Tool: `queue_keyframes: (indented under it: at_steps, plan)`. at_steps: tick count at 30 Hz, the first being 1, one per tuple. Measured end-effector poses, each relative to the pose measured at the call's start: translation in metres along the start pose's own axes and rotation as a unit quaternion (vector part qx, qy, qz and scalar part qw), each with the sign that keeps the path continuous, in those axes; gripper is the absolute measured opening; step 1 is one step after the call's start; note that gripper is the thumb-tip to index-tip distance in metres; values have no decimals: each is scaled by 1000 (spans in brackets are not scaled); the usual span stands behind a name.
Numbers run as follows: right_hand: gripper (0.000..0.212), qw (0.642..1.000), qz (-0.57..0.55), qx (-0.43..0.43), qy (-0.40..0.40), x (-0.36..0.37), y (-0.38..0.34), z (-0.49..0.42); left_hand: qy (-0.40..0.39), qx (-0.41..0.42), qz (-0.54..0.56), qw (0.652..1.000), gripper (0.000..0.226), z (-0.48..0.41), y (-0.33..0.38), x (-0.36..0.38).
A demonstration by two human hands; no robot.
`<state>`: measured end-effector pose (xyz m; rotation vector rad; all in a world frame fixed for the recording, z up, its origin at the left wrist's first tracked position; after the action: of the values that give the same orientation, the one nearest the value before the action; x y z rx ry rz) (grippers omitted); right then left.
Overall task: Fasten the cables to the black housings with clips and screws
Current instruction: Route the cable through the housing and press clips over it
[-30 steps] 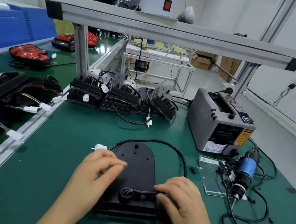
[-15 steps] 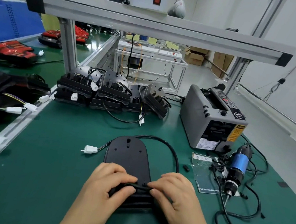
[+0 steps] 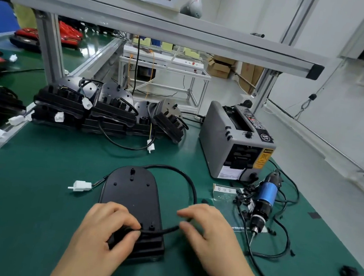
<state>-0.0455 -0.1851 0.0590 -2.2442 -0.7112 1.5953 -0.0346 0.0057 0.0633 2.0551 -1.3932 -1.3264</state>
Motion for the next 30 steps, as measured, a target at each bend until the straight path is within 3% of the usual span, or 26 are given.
queue_keyframes:
  at_steps: [3, 6, 9, 13, 19, 21, 23, 26, 30]
  plan:
    - [14, 989, 102, 101, 20, -40, 50, -17, 0, -3, 0, 1000, 14, 0, -1, 1]
    - [7, 967, 172, 185, -21, -51, 86, -31, 1, -7, 1, 1000, 16, 0, -1, 2]
    - [10, 956, 221, 182, -68, -28, 92, -39, 1, -8, 2, 1000, 15, 0, -1, 1]
    - [27, 953, 244, 176, -44, -12, 91, -43, -4, -12, 2, 1000, 15, 1, -2, 2]
    - [17, 951, 245, 182, -37, -16, 81, -44, -18, -27, 6, 999, 3, 2, -6, 3]
    - [12, 969, 152, 193, -8, -25, 67, -39, -20, -33, 11, 999, 7, 2, -6, 3]
    - [8, 973, -64, 222, -10, -21, 47, -30, -27, -41, 14, 999, 7, 2, -6, 4]
    - [10, 895, -356, 253, -86, 12, 2, -10, -32, -45, 16, 998, 7, 1, -4, 3]
    - [7, 829, -461, 279, -153, 40, -32, 7, -6, -29, 17, 999, 20, -3, 6, -7]
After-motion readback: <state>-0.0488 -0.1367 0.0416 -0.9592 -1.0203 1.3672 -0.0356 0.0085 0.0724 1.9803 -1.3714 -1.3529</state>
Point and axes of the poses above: each hand's wrist, its own z-axis away from the middle knuckle, its own x-axis out of the palm, y = z × x, the point moved 10 cm from there along -z, towards the middle knuckle, and after that the axes turned 2 degrees about y, right-handed, at the moved point
